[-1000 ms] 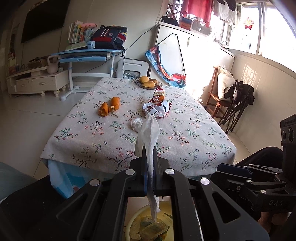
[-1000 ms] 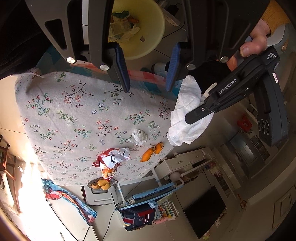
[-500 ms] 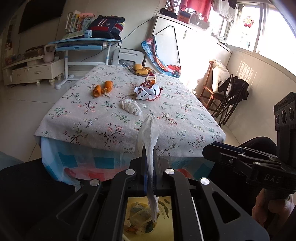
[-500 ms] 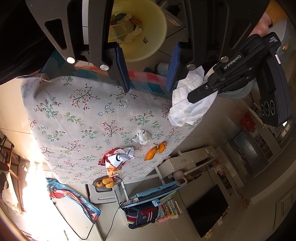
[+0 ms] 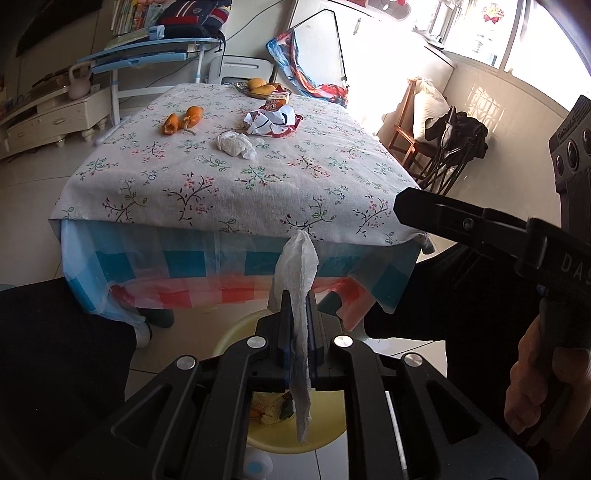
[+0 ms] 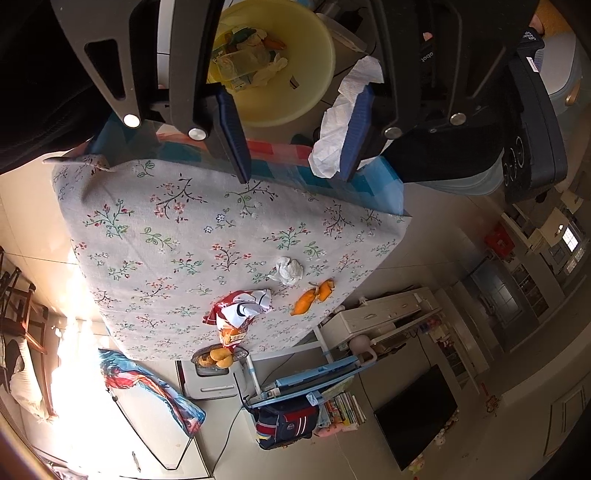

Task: Collect trash
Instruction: 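Lower the white tissue into the yellow basin and open the left gripper, then move both open grippers back over the table toward the orange peels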

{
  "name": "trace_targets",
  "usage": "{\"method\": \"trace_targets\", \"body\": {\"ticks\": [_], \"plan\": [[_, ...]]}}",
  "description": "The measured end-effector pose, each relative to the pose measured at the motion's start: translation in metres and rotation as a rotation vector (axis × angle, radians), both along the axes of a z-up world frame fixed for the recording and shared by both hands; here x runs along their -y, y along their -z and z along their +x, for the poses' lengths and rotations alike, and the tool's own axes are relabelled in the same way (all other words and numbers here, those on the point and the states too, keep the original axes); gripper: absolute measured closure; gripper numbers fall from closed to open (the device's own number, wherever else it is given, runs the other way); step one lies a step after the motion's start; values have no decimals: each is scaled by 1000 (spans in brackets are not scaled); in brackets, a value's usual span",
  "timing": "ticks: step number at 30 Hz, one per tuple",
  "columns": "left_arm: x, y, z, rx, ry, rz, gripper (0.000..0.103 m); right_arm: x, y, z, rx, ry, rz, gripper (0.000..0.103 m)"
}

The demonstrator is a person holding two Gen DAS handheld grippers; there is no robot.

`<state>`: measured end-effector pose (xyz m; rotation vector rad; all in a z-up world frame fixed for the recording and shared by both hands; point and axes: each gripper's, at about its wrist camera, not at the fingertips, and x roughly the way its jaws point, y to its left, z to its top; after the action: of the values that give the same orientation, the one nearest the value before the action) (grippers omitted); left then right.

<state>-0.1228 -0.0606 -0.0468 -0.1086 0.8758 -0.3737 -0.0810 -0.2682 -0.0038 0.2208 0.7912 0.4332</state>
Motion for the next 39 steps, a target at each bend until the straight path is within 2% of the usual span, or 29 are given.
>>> {"method": "trace_targets", "body": {"ticks": [1,3,6,16,20,24,39], "plan": [[-2,0,-1,1,-6,-1,87,0,0,-1,2,2,-1,50],[-7,-2,-3,6,-24,-13,70,0,-1,-4,6,5,-4,49],[-15,-7,-8,22,-51,-31,60,-1,-3,-9,12,14,-10,45],[-28,-13,-12,64,-106,-64,47,-5,-2,-15,25,17,-40,38],[-32,-15,-13,82,-133,-58,36,-6,1,-15,15,22,-44,35],[-36,-15,-12,93,-162,-54,29,-5,0,-16,25,27,-44,31],[-41,-16,-11,110,-213,-34,20,1,-1,-16,23,44,-44,24]]}}
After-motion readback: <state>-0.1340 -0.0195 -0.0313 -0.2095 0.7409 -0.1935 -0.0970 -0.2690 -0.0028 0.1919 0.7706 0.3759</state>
